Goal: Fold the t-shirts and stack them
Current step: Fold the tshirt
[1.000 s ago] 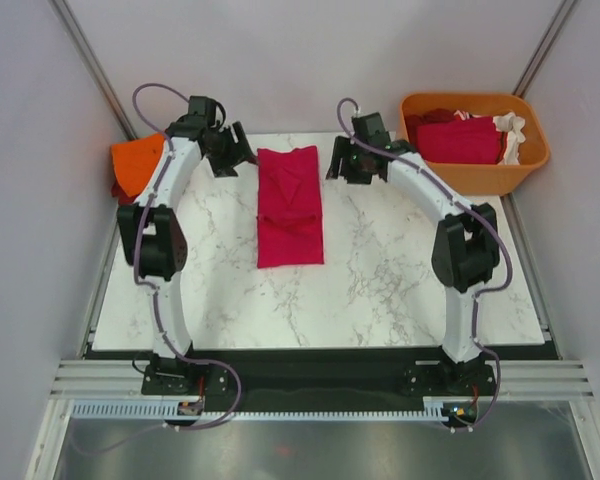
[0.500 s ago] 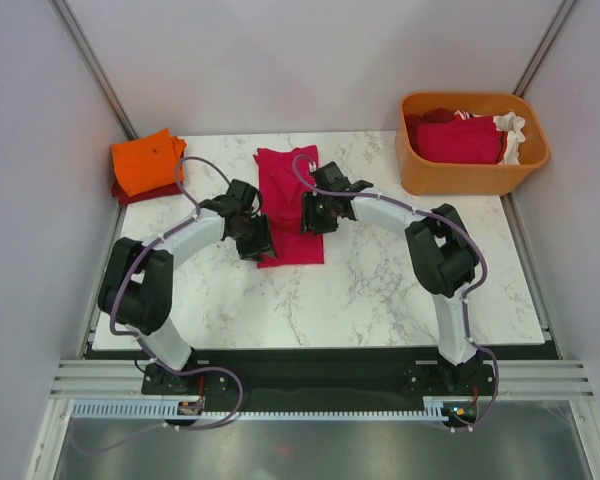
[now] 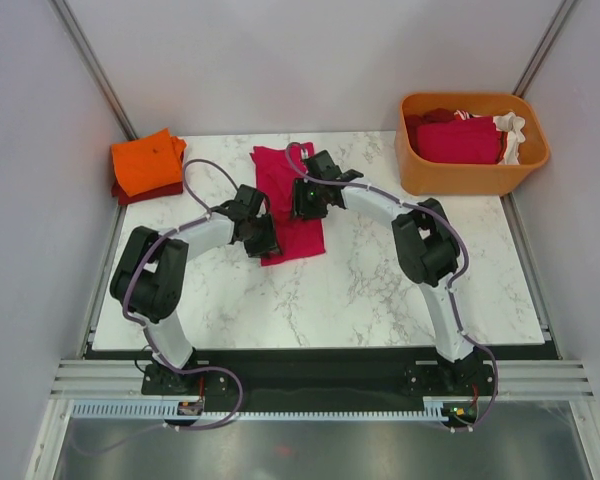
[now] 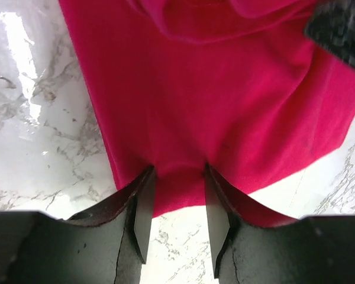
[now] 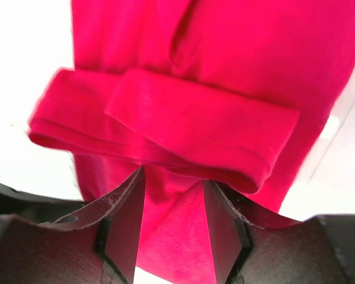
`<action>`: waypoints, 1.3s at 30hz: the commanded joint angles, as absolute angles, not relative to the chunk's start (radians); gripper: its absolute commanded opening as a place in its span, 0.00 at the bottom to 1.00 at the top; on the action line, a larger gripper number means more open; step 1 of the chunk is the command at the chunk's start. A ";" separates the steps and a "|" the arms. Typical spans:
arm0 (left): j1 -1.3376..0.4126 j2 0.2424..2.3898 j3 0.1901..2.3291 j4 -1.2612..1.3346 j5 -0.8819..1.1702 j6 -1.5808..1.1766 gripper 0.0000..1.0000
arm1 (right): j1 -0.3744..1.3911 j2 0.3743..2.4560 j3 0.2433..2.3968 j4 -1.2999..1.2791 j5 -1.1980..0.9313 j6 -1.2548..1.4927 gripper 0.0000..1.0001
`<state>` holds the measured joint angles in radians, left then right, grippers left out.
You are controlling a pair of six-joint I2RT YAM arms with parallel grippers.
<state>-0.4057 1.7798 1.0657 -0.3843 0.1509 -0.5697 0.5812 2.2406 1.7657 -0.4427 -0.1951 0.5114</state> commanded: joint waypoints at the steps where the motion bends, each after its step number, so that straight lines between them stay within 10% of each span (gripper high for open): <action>1: -0.433 1.812 1.016 -0.339 0.101 -0.591 0.46 | 0.551 2.282 1.884 -0.439 -0.204 0.503 0.52; 14: -0.462 1.779 0.862 -0.304 0.084 -0.581 0.43 | 0.405 2.436 2.214 -0.569 -0.206 0.491 0.59; 27: -0.472 1.667 0.936 -0.356 0.051 -0.571 0.45 | 0.475 1.907 1.358 -0.272 -0.245 0.514 0.64; 39: -0.460 1.795 1.264 -0.388 0.002 -0.546 0.45 | 0.575 1.873 1.235 -0.241 -0.166 0.508 0.67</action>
<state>-0.4622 1.7859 1.1976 -0.3733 0.0303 -0.5747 0.5781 1.8637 1.2495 -0.2749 -0.2077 0.5117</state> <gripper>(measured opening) 0.447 0.670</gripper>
